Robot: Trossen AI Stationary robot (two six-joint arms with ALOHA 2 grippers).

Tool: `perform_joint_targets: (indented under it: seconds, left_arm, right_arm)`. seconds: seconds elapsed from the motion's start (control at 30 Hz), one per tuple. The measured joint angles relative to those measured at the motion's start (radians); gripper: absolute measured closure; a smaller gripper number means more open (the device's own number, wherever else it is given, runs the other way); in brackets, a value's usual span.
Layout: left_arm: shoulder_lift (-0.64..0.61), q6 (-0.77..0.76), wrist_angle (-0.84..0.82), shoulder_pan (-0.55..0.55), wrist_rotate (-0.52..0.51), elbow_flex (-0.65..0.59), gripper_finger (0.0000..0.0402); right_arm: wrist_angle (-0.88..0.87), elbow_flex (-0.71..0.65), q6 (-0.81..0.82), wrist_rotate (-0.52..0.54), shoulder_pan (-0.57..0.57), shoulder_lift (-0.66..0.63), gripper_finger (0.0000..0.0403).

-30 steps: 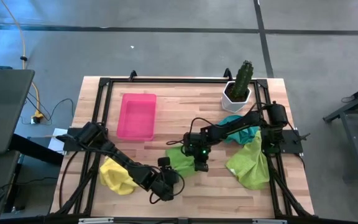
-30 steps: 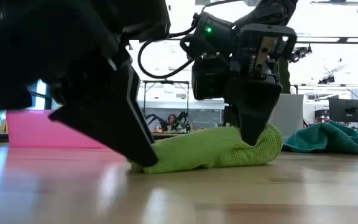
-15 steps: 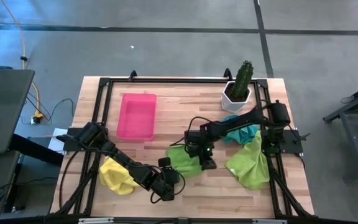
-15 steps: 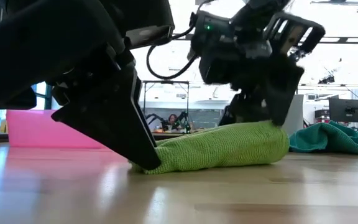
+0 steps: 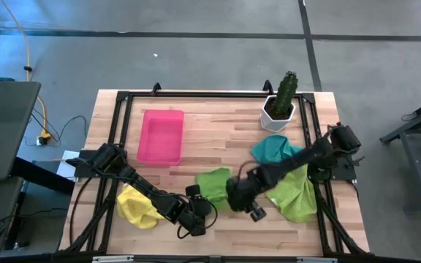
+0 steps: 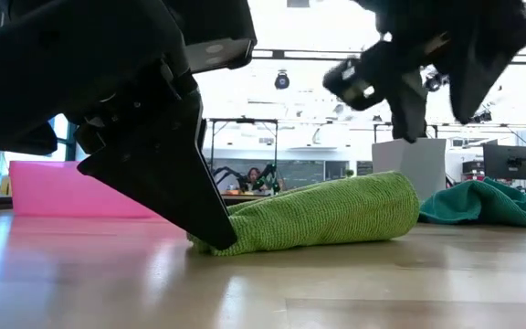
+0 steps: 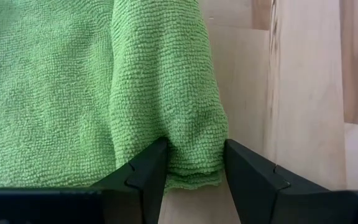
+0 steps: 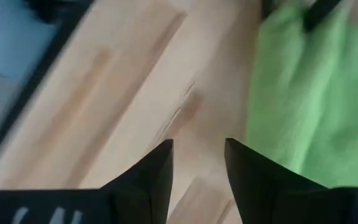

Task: Roll microfiber towels into tight, uniform cylinder then place into a basket
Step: Roll the green microfiber cloth

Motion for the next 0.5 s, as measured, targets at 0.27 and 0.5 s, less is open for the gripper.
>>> perform_joint_targets:
  seconds: [0.27,0.5]
  left_arm:
    - [0.000,0.000,0.000,0.000,0.000,0.000,0.0254]
    - [0.000,-0.004,0.001,0.001,-0.001,0.000,0.0254]
  right_arm:
    - [0.112,0.000,0.063,0.376,0.109,0.026,0.0274]
    - [0.074,0.000,0.267,0.384,0.105,0.059,0.0274]
